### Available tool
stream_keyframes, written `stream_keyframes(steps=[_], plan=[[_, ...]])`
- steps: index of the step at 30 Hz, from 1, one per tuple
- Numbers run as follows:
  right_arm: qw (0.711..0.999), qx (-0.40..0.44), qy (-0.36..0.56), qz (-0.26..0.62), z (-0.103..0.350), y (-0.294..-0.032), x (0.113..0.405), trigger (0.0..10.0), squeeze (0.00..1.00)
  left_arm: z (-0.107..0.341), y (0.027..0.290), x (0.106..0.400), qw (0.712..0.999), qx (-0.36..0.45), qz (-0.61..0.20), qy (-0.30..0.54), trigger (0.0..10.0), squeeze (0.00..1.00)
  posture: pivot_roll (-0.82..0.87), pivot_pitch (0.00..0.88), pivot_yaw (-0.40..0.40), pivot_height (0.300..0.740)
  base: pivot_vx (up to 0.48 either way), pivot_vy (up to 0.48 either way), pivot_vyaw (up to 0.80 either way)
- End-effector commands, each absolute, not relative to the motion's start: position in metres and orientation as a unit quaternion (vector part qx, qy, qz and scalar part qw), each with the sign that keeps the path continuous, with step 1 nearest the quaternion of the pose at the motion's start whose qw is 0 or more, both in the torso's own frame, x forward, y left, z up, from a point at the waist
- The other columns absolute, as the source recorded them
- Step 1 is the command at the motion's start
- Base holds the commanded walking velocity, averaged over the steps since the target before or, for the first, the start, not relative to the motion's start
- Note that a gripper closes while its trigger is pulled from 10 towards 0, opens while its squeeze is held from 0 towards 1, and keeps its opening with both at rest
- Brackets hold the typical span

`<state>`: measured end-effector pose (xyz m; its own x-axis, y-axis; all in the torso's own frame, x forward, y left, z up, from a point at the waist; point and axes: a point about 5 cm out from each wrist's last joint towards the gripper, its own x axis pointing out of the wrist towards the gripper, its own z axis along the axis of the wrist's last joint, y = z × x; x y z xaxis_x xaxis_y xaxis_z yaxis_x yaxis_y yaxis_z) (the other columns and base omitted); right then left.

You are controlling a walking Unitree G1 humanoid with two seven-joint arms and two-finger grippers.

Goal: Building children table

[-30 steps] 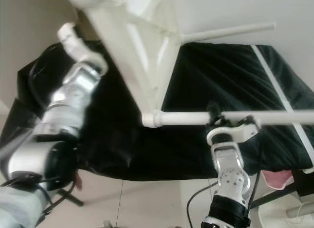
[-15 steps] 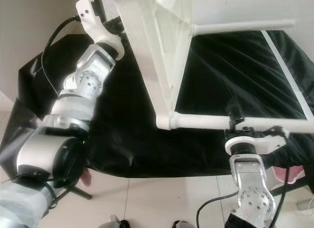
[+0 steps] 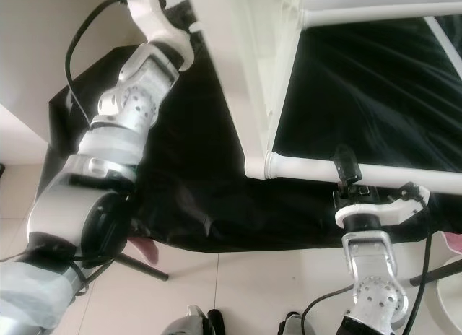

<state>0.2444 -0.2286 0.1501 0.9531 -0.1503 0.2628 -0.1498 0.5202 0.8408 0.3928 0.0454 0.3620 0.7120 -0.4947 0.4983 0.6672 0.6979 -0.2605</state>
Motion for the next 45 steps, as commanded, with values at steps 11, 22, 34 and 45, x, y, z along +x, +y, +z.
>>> stream_keyframes(steps=[11, 22, 34, 45], plan=[[0.866, 0.485, 0.008, -0.122, 0.027, -0.177, 0.062, 10.0, 0.0, 0.368, 0.031, 0.381, 0.843, -0.157, -0.462, -0.227, 10.0, 0.0, -0.11, 0.172, 0.231, 0.74, 0.0, 0.0, 0.0], [0.857, 0.493, 0.074, -0.131, -0.028, -0.15, 0.011, 10.0, 0.0, 0.372, 0.028, 0.381, 0.838, -0.15, -0.469, -0.234, 10.0, 0.0, -0.13, 0.166, 0.235, 0.74, 0.0, 0.0, 0.0], [0.846, 0.484, 0.022, -0.22, -0.036, -0.144, 0.004, 10.0, 0.0, 0.373, 0.023, 0.379, 0.833, -0.146, -0.478, -0.237, 10.0, 0.0, -0.16, 0.173, 0.249, 0.74, 0.0, 0.0, 0.0], [0.855, 0.476, 0.018, -0.206, -0.035, -0.144, 0.005, 10.0, 0.0, 0.372, 0.021, 0.379, 0.833, -0.146, -0.479, -0.235, 10.0, 0.0, -0.18, 0.177, 0.255, 0.74, 0.0, 0.0, 0.0]])
